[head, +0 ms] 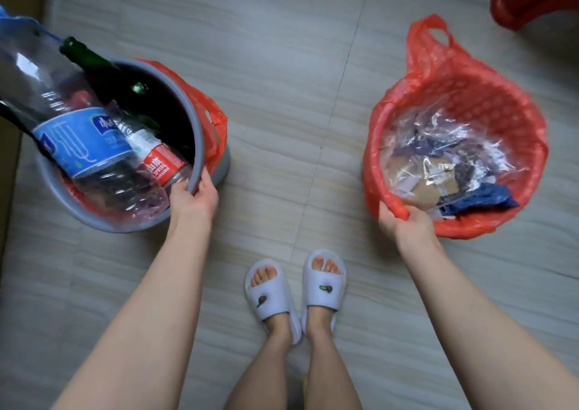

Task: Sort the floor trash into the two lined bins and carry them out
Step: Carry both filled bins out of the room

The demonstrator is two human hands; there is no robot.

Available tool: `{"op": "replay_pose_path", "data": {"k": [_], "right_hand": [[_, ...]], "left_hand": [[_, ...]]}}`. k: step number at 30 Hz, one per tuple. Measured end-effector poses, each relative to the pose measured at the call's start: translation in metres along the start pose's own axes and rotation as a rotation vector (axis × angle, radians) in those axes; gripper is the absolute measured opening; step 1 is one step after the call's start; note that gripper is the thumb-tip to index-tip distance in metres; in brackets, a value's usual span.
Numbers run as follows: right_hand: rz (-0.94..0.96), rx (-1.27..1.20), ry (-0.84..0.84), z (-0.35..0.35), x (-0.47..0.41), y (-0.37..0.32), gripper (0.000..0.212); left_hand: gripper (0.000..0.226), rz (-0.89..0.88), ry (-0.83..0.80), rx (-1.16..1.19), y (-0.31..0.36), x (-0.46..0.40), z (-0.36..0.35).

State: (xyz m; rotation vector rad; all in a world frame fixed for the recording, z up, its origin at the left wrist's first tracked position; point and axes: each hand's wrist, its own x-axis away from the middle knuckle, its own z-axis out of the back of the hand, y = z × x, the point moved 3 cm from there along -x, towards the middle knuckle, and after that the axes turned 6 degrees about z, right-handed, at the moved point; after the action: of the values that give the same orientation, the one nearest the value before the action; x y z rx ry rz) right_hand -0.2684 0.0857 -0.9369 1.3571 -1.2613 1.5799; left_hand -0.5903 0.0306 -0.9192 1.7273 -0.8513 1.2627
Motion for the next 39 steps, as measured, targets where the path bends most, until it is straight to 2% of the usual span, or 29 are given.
{"op": "replay_pose_path", "data": {"k": [1,2,4,5,10,14,16,18,20,23,27,35,39], "right_hand": [[0.011,0.027,-0.016,-0.002,0.006,0.001,0.077],[0.013,0.051,-0.039,-0.003,0.012,0.002,0.082],[0.029,0.078,-0.043,-0.004,0.027,0.002,0.082],[0.039,0.102,-0.032,-0.003,0.034,0.002,0.081],[0.05,0.141,-0.02,0.004,0.065,-0.01,0.044],[0.093,0.092,-0.053,0.01,0.096,-0.035,0.041],[0.101,0.084,-0.056,0.016,0.107,-0.048,0.038],[0.111,0.066,-0.051,0.025,0.121,-0.065,0.029],[0.113,0.064,-0.047,0.033,0.133,-0.08,0.019],[0.141,0.033,-0.021,0.05,0.155,-0.107,0.017],[0.177,-0.017,0.008,0.076,0.183,-0.144,0.018],[0.188,-0.107,0.095,0.137,0.254,-0.218,0.009],[0.16,-0.19,0.086,0.17,0.278,-0.26,0.012]], "left_hand": [[0.029,0.012,0.005,-0.004,-0.001,0.001,0.004],[0.026,0.023,0.0,-0.025,-0.003,0.004,0.008],[0.018,0.043,-0.002,-0.095,-0.009,0.012,0.017],[0.023,0.05,-0.017,-0.133,-0.012,0.017,0.022],[0.028,0.044,0.021,-0.387,-0.026,0.046,0.053],[0.026,0.051,0.066,-0.576,-0.037,0.069,0.082],[0.037,0.059,0.083,-0.667,-0.039,0.078,0.093],[0.059,0.096,0.069,-0.748,-0.045,0.087,0.103],[0.065,0.119,0.038,-0.792,-0.054,0.094,0.106],[0.055,0.165,-0.004,-0.807,-0.078,0.14,0.093],[0.024,0.239,-0.067,-0.863,-0.109,0.2,0.08],[0.025,0.258,-0.209,-0.977,-0.159,0.314,0.066],[0.022,0.231,-0.248,-1.1,-0.192,0.359,0.074]]}}
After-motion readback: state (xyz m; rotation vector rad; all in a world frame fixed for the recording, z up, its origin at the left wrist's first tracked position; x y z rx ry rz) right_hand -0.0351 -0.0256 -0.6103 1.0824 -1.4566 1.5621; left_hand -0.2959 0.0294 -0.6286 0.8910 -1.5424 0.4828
